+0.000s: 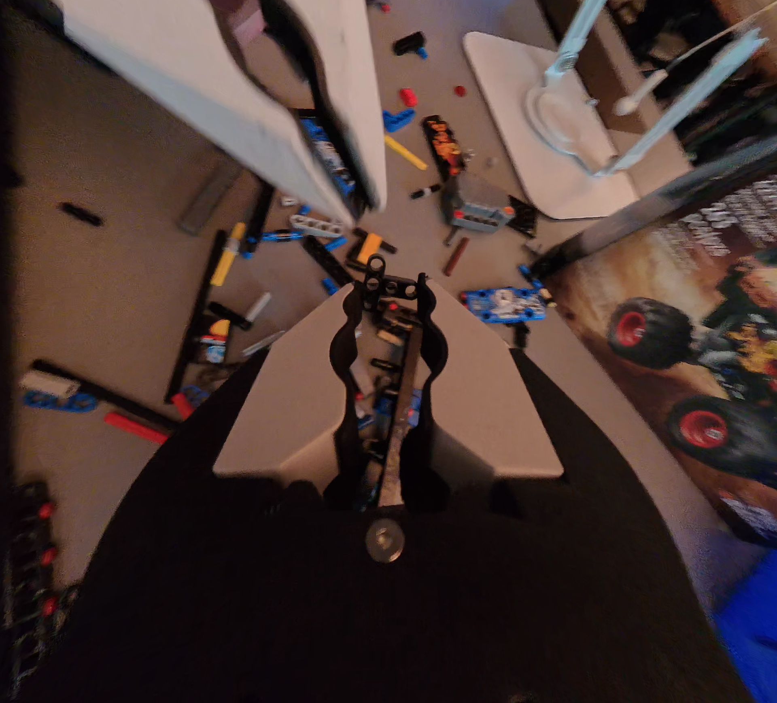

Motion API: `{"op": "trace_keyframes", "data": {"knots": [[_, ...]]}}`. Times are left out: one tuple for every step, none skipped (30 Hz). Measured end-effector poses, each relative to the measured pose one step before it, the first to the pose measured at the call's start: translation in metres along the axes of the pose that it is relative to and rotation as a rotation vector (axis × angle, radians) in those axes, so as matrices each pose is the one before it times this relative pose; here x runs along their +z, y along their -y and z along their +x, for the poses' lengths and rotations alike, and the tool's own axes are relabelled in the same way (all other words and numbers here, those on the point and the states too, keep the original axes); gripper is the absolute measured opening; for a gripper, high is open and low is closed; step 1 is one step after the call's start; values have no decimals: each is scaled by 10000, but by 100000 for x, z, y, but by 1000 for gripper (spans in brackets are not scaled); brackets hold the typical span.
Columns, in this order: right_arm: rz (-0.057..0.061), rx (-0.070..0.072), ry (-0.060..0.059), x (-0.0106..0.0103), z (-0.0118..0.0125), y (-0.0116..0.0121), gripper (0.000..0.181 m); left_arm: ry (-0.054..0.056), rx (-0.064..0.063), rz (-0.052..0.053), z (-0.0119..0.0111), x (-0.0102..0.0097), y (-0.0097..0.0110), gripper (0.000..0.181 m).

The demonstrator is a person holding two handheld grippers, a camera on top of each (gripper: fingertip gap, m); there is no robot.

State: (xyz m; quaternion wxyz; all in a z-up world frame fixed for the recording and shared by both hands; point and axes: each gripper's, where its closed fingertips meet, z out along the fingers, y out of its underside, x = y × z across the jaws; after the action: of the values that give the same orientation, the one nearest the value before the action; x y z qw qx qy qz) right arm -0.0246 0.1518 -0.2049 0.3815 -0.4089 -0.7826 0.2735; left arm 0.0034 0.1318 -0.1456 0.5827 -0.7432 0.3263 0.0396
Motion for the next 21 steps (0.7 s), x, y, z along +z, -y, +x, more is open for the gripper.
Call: {"op": "trace_keyframes", "data": {"knots": [[105,66,319,-80,-431,-46,24,-192,175,12,95,-619,169,0],[31,-22,34,-264,114,-160,25,-184,-78,-311,-17,-183,-637,0],[78,107,-20,-336,414,-146,25,-54,-222,-355,-176,203,-1232,0],[231,266,228,-312,148,26,25,-177,-166,-336,177,422,-1322,1],[157,209,195,-239,48,-60,25,-467,-116,-577,706,519,-1317,3],[-66,-131,-78,-168,174,-264,25,-6,99,-489,86,468,-839,12],[-88,-299,-40,-130,-42,-213,25,140,234,-201,-74,248,-321,13],[86,-101,253,-64,-452,40,25,-152,-42,-111,210,154,-203,17],[37,185,380,128,-513,-63,25,-220,-271,-38,199,130,-230,22],[-175,138,319,279,-453,-362,25,-45,-168,-14,-44,45,-216,26],[-213,-39,184,310,-339,-378,31,49,8,-81,-113,-17,-206,28],[-76,-22,169,239,-339,-85,35,9,30,-64,-31,-35,-81,30],[30,58,147,102,-220,101,39,-4,-14,38,6,9,75,30],[103,103,29,-96,77,179,48,-19,-22,31,39,64,62,30],[177,230,-56,-345,357,216,54,28,23,-73,-27,110,-100,31],[234,271,-74,-600,498,223,51,65,68,-133,-110,136,-248,32],[269,130,-197,-867,680,207,40,54,41,-99,-116,118,-226,32],[241,92,-323,-1058,900,124,35,-5,-33,-34,-38,94,-96,31],[117,217,-290,-1081,949,-119,32,-51,-67,-1,28,92,-25,31],[-4,276,-234,-984,925,-400,28,14,-38,28,-40,141,47,29],[-135,269,-187,-764,829,-680,27,61,-51,0,-144,227,97,28]]}}
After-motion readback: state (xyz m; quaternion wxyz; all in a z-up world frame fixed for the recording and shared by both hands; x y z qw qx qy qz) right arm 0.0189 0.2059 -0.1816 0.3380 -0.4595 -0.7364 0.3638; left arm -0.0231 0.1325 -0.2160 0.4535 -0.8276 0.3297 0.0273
